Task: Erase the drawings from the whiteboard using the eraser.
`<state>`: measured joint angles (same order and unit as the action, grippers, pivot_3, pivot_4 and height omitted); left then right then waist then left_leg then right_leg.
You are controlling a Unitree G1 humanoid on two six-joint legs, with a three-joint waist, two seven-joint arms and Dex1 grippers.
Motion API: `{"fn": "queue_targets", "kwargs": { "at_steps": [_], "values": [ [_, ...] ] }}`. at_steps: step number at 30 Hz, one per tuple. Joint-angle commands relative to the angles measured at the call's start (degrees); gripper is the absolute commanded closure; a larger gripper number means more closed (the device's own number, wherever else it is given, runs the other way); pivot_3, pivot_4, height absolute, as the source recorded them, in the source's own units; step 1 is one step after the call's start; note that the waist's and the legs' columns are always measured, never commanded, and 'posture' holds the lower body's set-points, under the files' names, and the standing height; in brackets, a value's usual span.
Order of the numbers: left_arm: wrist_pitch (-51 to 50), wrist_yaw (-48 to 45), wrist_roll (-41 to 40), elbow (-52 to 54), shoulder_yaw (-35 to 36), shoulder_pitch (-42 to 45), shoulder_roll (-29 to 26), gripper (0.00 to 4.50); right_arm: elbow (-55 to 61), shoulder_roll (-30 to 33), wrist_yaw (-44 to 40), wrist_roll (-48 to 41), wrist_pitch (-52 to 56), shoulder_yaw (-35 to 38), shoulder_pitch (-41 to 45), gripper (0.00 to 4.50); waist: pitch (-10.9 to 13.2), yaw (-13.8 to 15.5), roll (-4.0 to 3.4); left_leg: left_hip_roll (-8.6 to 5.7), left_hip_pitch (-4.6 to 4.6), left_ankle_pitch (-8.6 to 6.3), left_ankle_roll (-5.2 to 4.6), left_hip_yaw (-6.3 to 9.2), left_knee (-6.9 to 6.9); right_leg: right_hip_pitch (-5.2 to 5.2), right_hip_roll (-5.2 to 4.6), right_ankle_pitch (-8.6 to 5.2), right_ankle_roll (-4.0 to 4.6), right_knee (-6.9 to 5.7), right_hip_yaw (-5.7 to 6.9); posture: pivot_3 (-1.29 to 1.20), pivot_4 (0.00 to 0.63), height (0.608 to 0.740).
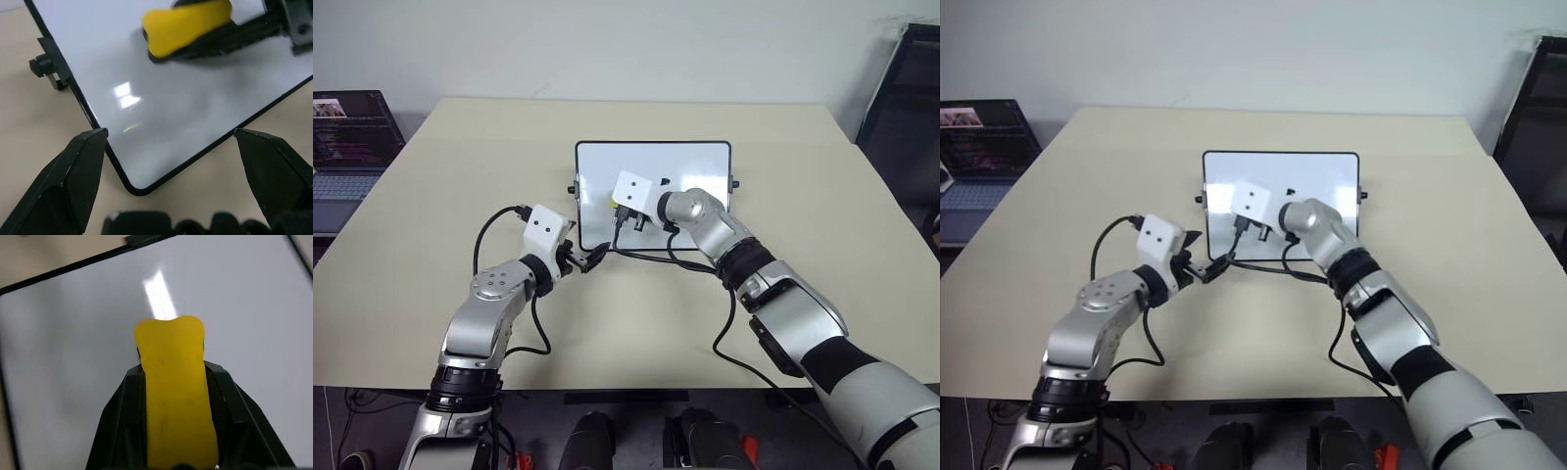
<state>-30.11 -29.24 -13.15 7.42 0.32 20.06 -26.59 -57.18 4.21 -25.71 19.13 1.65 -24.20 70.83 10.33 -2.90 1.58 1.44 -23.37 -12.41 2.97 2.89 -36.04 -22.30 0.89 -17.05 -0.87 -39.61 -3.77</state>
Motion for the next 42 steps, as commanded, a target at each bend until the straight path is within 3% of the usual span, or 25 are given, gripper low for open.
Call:
{"fn": "queue_targets", "kwargs": {
  "at_steps": [1, 10, 17, 26, 33, 38, 42],
  "values": [
    [0.2, 0.2, 0.1, 2.5, 0.4, 0.7, 0.0, 0.0, -2.5, -0.4, 1.9, 0.2, -2.0, 1.6, 3.1, 3.3, 0.0, 0.0, 0.0, 0.0, 0.0, 0.0, 0.0, 0.01, 0.0, 0.0, 0.0, 0.0, 0.0, 0.0, 0.0, 0.0, 0.15, 0.74],
    [0.2, 0.6, 0.3, 3.2, 0.4, -0.1, 0.1, 0.0, -2.5, -0.2, -8.2, 2.0, -2.0, -1.7, 0.3, 3.3, 0.0, -0.3, 0.0, 0.01, 0.02, 0.0, 0.0, 0.01, 0.03, 0.01, 0.0, -0.01, 0.01, 0.01, 0.0, 0.0, 0.15, 0.74],
    [0.5, 0.4, 0.5, 2.8, 0.0, 0.1, 0.2, 0.0, -3.7, 1.8, -0.9, 4.5, -4.0, -1.0, 2.3, 3.3, 0.0, -0.2, 0.0, -0.01, 0.11, 0.01, 0.0, 0.02, -0.02, 0.02, 0.0, -0.01, 0.02, -0.21, -0.03, 0.0, 0.15, 0.74],
    [0.9, -0.4, 0.7, 2.2, -0.3, 0.6, 0.4, 0.0, 2.3, 3.8, -11.8, 5.8, -1.9, -4.1, -3.8, 3.3, 0.0, -0.2, 0.0, -0.02, 0.3, 0.01, 0.0, -0.06, 0.0, 0.13, 0.01, -0.02, 0.01, -0.25, -0.02, 0.0, 0.15, 0.74],
    [0.2, -0.5, 0.8, 2.9, -0.5, 0.9, 0.4, 0.0, 0.4, 2.7, 1.4, 6.7, -4.6, -1.6, 0.3, 3.3, 0.0, -0.3, 0.0, 0.0, 0.41, 0.02, 0.0, -0.09, -0.03, 0.17, 0.03, -0.02, 0.01, -0.35, -0.06, 0.0, 0.15, 0.74],
    [-0.6, -0.2, 0.6, 3.7, -0.6, 1.2, 0.3, 0.0, -0.9, 1.8, -0.2, 6.7, -5.1, -2.2, 0.3, 3.3, 0.0, -0.3, 0.0, 0.0, 0.39, 0.03, 0.0, -0.14, 0.02, 0.15, 0.03, -0.03, 0.02, -0.3, -0.12, 0.0, 0.15, 0.74],
    [-0.9, -0.1, 0.5, 3.9, -0.5, 1.1, 0.2, 0.0, 0.5, 2.2, -7.2, 6.8, -4.3, -3.8, -1.7, 3.3, 0.0, -0.4, 0.0, 0.0, 0.39, 0.03, 0.0, -0.14, 0.03, 0.15, 0.03, -0.03, 0.03, -0.3, -0.15, 0.0, 0.15, 0.74]
  ]
}}
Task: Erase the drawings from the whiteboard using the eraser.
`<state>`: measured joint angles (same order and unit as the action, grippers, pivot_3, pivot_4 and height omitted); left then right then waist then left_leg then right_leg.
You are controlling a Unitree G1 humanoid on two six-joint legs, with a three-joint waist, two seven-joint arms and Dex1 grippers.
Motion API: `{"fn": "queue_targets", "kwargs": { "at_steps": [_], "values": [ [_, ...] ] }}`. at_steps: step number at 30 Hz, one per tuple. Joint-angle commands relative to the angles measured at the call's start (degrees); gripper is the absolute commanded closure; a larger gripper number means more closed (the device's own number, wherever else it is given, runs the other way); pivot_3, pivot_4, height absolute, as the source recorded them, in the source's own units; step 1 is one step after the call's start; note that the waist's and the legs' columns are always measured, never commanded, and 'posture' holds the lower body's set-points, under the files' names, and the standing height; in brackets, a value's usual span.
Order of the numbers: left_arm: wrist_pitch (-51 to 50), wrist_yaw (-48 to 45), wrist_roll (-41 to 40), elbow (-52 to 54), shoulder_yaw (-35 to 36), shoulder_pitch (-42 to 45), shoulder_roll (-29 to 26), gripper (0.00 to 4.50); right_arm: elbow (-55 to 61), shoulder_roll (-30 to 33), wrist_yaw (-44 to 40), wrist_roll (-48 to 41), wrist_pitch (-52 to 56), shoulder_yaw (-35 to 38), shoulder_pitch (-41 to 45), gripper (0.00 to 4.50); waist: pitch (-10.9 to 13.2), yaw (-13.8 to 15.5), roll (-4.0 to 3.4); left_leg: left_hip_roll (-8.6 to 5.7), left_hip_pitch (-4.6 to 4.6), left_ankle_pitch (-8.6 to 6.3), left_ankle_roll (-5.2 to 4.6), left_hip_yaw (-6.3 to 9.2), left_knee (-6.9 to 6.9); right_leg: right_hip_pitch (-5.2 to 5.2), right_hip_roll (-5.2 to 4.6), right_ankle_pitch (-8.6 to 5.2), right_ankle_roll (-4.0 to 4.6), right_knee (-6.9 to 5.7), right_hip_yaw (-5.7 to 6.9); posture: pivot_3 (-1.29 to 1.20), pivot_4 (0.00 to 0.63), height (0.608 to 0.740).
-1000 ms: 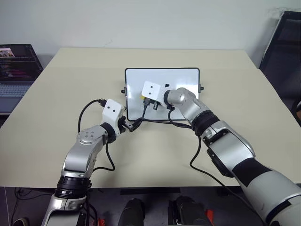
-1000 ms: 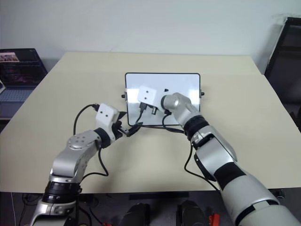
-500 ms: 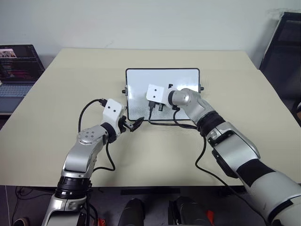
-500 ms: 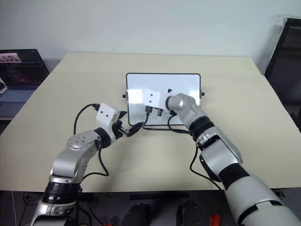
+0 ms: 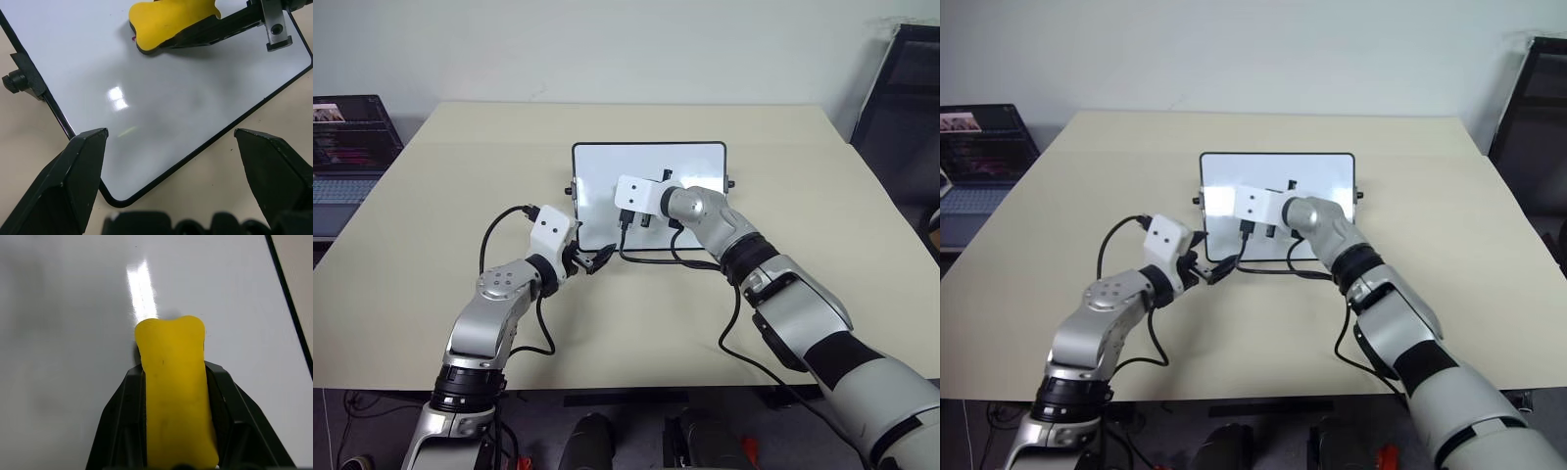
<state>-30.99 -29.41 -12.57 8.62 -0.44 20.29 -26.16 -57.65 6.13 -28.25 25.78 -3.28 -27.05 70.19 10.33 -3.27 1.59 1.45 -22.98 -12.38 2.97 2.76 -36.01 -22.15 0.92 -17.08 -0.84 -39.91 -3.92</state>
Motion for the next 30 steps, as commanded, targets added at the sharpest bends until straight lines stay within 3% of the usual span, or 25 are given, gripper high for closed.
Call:
{"fn": "queue_targets", "kwargs": {
  "at_steps": [1, 11, 15, 21, 30],
  "values": [
    [0.0, 0.1, -0.1, 2.8, 0.3, 0.9, -0.2, 0.0, 1.3, 0.3, -5.4, 0.2, 0.6, -1.1, -1.4, 3.3, 0.0, 0.0, 0.0, 0.0, 0.0, 0.0, 0.0, 0.0, 0.0, 0.0, 0.0, 0.0, 0.0, 0.0, 0.01, 0.0, 0.15, 0.74],
    [0.0, 0.0, -0.1, 2.9, 0.1, 0.9, -0.2, 0.0, -1.8, -0.8, 5.0, 0.4, -1.4, 1.6, 2.2, 3.3, 0.0, 0.0, 0.0, 0.0, -0.01, 0.0, 0.0, 0.02, 0.0, -0.01, 0.0, 0.0, 0.01, -0.01, -0.01, 0.0, 0.15, 0.74],
    [0.1, 0.0, 0.0, 2.8, 0.2, 0.7, -0.2, 0.0, -3.0, -0.6, 3.0, 0.3, -0.8, 1.2, 2.3, 3.3, 0.0, 0.0, 0.0, -0.01, -0.02, 0.0, 0.0, 0.01, 0.01, -0.02, 0.0, 0.0, 0.01, 0.02, -0.01, 0.0, 0.15, 0.74],
    [0.9, 0.0, 0.0, 2.2, 0.2, 0.2, 0.0, 0.0, 0.2, 0.6, -7.7, 0.5, 0.4, -0.8, -1.3, 3.3, 0.0, 0.0, 0.0, 0.0, -0.01, 0.0, 0.0, 0.02, 0.02, 0.0, 0.0, -0.01, 0.01, 0.02, 0.0, 0.0, 0.15, 0.74],
    [1.3, -0.2, -0.2, 1.4, 0.1, 0.3, 0.5, 0.0, 0.0, 1.5, -1.0, 0.3, 1.7, 2.0, 0.5, 3.3, 0.0, 0.1, 0.0, 0.0, 0.0, 0.0, 0.0, 0.06, -0.01, 0.01, 0.0, -0.01, 0.01, -0.01, -0.01, 0.0, 0.15, 0.74]
  ]
}}
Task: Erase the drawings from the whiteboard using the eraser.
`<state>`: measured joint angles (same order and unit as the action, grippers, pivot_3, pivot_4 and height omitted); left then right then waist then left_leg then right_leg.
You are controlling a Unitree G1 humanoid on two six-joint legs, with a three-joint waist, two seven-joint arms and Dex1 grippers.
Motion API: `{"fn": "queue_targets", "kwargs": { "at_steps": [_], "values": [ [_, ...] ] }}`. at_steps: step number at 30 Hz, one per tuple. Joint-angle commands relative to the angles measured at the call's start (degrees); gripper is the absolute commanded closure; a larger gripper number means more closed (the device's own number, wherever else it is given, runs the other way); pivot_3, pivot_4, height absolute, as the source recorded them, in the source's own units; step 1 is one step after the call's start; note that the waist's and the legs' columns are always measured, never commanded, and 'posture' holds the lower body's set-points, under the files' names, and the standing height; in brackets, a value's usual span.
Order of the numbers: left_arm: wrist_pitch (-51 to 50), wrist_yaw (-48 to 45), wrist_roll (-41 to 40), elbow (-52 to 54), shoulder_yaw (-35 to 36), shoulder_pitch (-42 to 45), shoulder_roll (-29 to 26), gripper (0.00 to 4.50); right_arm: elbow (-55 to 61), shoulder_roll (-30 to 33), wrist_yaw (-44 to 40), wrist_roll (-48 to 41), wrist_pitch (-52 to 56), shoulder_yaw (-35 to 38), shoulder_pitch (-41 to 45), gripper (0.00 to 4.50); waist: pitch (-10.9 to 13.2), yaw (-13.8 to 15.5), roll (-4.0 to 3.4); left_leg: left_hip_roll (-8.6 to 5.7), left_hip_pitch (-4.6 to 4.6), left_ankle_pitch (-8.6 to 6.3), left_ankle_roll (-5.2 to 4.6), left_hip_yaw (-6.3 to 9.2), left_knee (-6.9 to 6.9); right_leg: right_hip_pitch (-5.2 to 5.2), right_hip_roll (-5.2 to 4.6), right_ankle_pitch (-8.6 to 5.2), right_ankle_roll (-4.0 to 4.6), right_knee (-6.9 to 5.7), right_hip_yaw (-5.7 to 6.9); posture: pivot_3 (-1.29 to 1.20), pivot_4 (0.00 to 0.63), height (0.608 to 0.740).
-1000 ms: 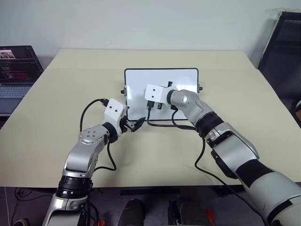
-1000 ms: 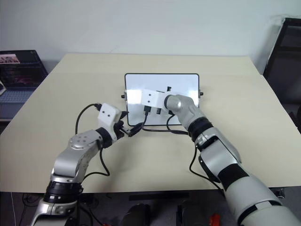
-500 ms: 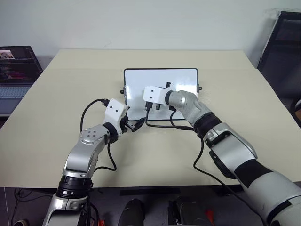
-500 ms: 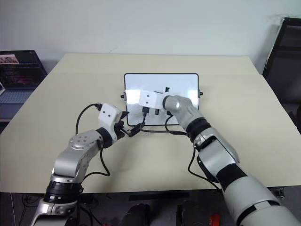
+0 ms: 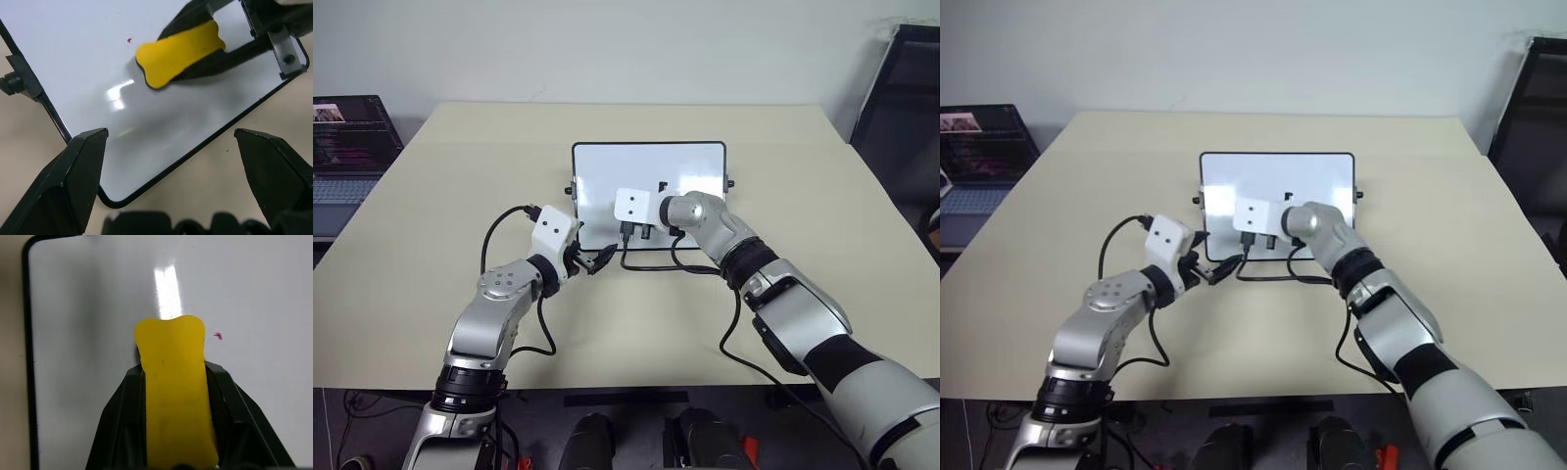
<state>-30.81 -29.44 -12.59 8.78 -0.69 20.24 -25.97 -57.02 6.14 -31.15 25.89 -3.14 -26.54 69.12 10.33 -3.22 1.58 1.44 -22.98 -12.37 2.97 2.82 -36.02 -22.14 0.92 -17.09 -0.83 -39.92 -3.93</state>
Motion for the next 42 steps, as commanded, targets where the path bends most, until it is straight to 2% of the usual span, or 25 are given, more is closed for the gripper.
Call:
{"fn": "queue_targets", "kwargs": {
  "at_steps": [1, 4, 10, 15, 23, 37, 42],
  "values": [
    [1.2, -0.1, -0.1, 1.2, 0.3, 0.4, 0.3, 0.0, -0.7, 1.6, 2.0, 0.2, 1.5, 1.5, 1.6, 3.3, 0.0, 0.1, 0.0, -0.01, 0.0, 0.0, 0.0, 0.0, -0.01, 0.01, 0.0, 0.0, 0.0, 0.0, 0.0, 0.0, 0.15, 0.74],
    [1.2, -0.1, 0.0, 1.2, 0.1, 0.5, 0.6, 0.0, -1.1, 2.1, 2.4, 0.4, 1.8, 1.7, 1.6, 3.3, 0.0, 0.1, 0.0, -0.01, 0.0, 0.0, 0.0, -0.02, 0.0, 0.01, 0.0, 0.0, 0.0, 0.01, 0.01, 0.0, 0.15, 0.74],
    [0.3, 0.2, 0.1, 2.0, 0.0, 0.9, 1.0, 0.0, 1.1, 3.4, -5.1, 0.9, 2.8, -0.4, -0.8, 3.3, 0.0, 0.4, 0.0, -0.03, 0.0, 0.0, 0.0, 0.02, -0.01, 0.03, 0.0, 0.0, -0.01, 0.02, 0.02, 0.0, 0.15, 0.74],
    [-0.3, 0.3, 0.0, 2.7, 0.0, 0.8, 1.0, 0.0, 3.1, 3.6, -6.2, 0.7, 4.1, 0.0, -1.9, 3.3, 0.0, 0.3, 0.0, -0.01, 0.01, 0.0, 0.0, 0.0, 0.0, 0.04, 0.0, 0.0, -0.01, 0.03, 0.02, 0.0, 0.15, 0.74],
    [-1.2, 0.4, 0.0, 3.7, 0.0, 0.8, 0.9, 0.0, 0.4, -0.6, 1.7, -0.6, 1.3, 2.4, 2.3, 3.31, 0.0, -0.2, 0.0, 0.0, 0.02, 0.0, 0.0, -0.02, 0.0, 0.02, 0.0, 0.0, 0.0, 0.02, 0.01, 0.0, 0.15, 0.74],
    [-0.9, 0.8, 0.1, 3.7, -0.3, 0.1, 1.5, 0.0, -6.9, -3.7, 2.7, -0.2, -0.6, 1.6, 7.0, 3.31, 0.0, -0.3, -0.01, 0.03, -0.02, -0.01, 0.0, -0.05, 0.07, -0.05, 0.02, -0.01, 0.01, 0.05, -0.02, 0.0, 0.15, 0.74],
    [-0.8, 0.6, 0.1, 3.2, -0.5, 0.5, 1.5, 0.0, -7.8, -2.8, 2.5, -0.2, -0.5, 1.9, 6.9, 3.31, 0.0, -0.2, -0.01, 0.01, -0.03, -0.01, 0.0, -0.04, 0.08, -0.06, 0.01, -0.02, 0.02, 0.06, -0.02, 0.0, 0.15, 0.74]
  ]
}}
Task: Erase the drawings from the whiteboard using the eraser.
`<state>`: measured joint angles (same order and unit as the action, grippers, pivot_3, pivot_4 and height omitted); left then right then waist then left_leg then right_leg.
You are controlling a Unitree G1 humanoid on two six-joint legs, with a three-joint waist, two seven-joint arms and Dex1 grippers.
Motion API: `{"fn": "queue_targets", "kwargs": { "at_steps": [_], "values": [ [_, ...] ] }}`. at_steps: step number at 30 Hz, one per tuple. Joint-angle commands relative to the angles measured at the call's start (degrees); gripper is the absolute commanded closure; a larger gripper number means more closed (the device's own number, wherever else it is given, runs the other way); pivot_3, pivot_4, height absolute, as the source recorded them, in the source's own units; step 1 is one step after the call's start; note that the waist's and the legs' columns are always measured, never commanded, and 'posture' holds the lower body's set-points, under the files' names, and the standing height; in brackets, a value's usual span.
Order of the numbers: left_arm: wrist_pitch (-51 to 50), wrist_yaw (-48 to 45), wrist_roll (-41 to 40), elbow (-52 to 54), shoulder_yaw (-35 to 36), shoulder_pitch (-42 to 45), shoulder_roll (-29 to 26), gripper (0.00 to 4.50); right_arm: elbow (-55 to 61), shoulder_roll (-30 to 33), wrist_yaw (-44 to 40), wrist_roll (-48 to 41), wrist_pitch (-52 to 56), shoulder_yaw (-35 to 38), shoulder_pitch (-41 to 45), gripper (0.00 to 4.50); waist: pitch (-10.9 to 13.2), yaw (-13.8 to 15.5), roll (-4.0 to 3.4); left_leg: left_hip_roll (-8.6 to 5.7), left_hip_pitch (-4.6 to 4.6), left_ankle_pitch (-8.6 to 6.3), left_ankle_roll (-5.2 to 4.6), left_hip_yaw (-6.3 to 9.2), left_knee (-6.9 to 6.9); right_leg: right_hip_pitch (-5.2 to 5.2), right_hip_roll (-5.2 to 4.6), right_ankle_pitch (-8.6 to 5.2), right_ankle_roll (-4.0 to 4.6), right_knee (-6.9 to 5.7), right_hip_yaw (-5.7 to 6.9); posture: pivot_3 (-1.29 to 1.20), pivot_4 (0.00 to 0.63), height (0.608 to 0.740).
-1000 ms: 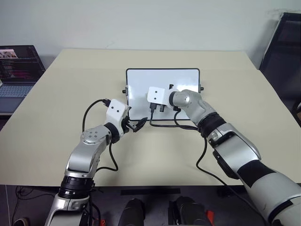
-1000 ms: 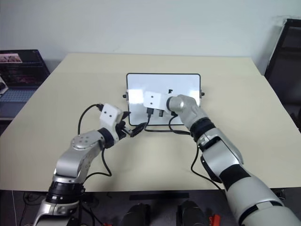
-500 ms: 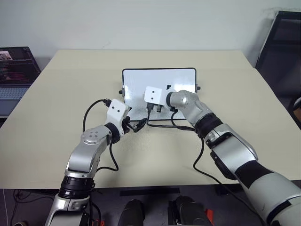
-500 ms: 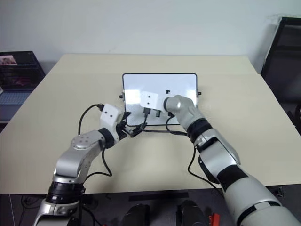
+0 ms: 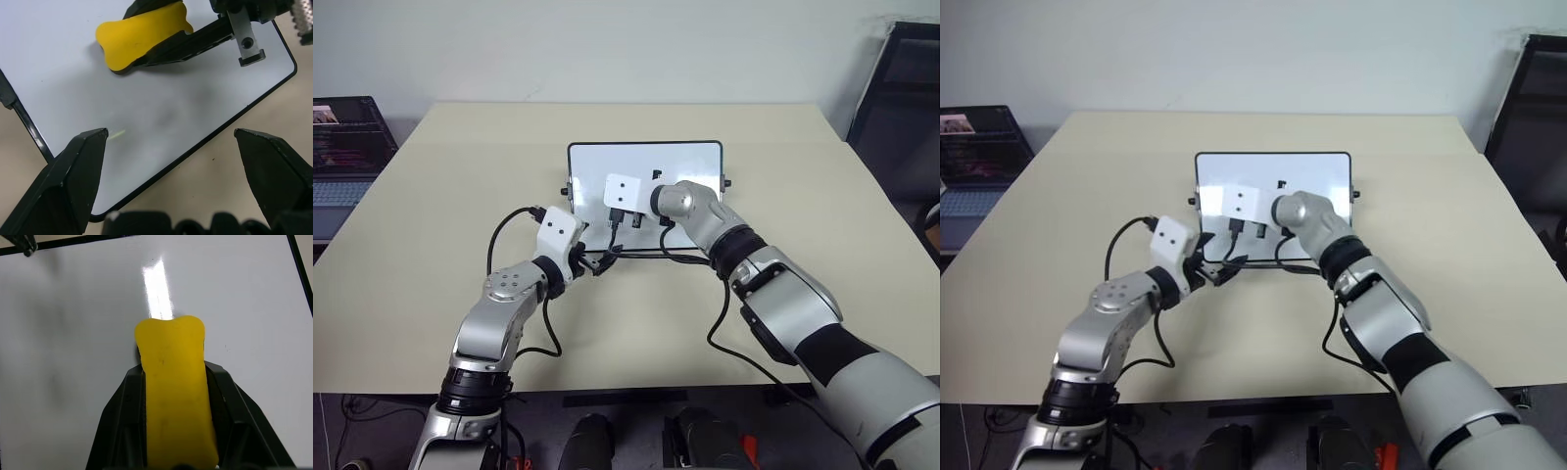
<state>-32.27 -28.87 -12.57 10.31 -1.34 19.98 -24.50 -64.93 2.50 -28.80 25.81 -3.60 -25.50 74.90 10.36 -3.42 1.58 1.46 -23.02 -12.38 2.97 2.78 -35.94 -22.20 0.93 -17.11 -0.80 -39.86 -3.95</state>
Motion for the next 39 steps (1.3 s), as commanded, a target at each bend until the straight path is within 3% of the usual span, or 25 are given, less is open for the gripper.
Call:
{"fn": "queue_targets", "kwargs": {
  "at_steps": [1, 8, 13, 20, 27, 32, 39],
  "values": [
    [0.7, 0.0, 0.0, 1.6, 0.1, 0.8, 0.0, 0.0, 0.0, 1.2, 0.0, -0.2, 0.2, 0.9, 1.0, 3.31, 0.0, 0.0, 0.0, 0.0, 0.0, 0.0, 0.0, -0.01, 0.0, 0.0, 0.0, 0.0, 0.0, 0.0, 0.0, 0.0, 0.15, 0.74],
    [0.3, -0.2, -0.2, 1.6, -0.2, 1.2, 0.0, 0.0, 3.5, 5.8, -3.0, -0.9, 2.2, 1.9, -1.4, 3.31, 0.0, 0.6, 0.0, -0.03, -0.02, 0.0, 0.0, 0.06, -0.02, 0.02, -0.01, 0.0, 0.0, 0.0, 0.03, 0.0, 0.15, 0.74],
    [1.2, -1.3, -0.2, -0.3, -0.6, 2.5, -0.1, 0.0, 13.9, 9.8, -6.7, -0.9, 5.8, 2.3, -6.9, 3.31, 0.0, 0.8, 0.0, -0.07, -0.03, 0.0, 0.0, 0.06, -0.03, 0.08, -0.05, 0.0, -0.01, 0.1, 0.04, 0.0, 0.15, 0.74],
    [2.9, -2.9, 0.2, -2.9, -1.5, 4.4, 0.4, 0.0, 30.7, 10.3, -8.1, -4.9, 11.9, 5.9, -12.6, 3.31, 0.0, 0.5, 0.0, -0.02, -0.04, 0.0, 0.0, 0.04, 0.0, 0.04, -0.01, 0.0, -0.01, 0.1, 0.05, 0.0, 0.15, 0.74],
    [6.7, -7.1, -0.5, -3.8, -3.3, 6.4, 0.4, 0.0, 63.5, 14.6, -10.6, -10.8, 30.0, 14.1, -29.7, 3.31, 0.0, 1.5, 0.0, -0.01, -0.53, -0.01, 0.01, 0.21, -0.01, -0.15, -0.04, 0.0, 0.0, 0.46, 0.31, 0.0, 0.15, 0.74],
    [11.5, -15.8, -2.6, -4.1, -6.8, 8.5, 1.4, 0.0, 85.8, 15.4, -6.4, -12.1, 46.3, 23.0, -46.5, 3.31, 0.0, 2.1, -0.01, -0.05, -0.81, -0.03, 0.02, 0.27, -0.02, -0.15, -0.07, 0.01, -0.02, 0.8, 0.48, 0.0, 0.15, 0.74],
    [19.3, -25.9, -2.0, -10.2, -12.3, 12.7, 3.7, 0.0, 98.7, 10.6, 3.2, -11.9, 59.5, 31.2, -61.0, 3.31, 0.0, 1.4, -0.03, -0.04, -0.74, -0.02, 0.02, 0.19, -0.02, -0.12, 0.0, 0.0, -0.03, 0.79, 0.49, 0.0, 0.15, 0.74]
  ]
}}
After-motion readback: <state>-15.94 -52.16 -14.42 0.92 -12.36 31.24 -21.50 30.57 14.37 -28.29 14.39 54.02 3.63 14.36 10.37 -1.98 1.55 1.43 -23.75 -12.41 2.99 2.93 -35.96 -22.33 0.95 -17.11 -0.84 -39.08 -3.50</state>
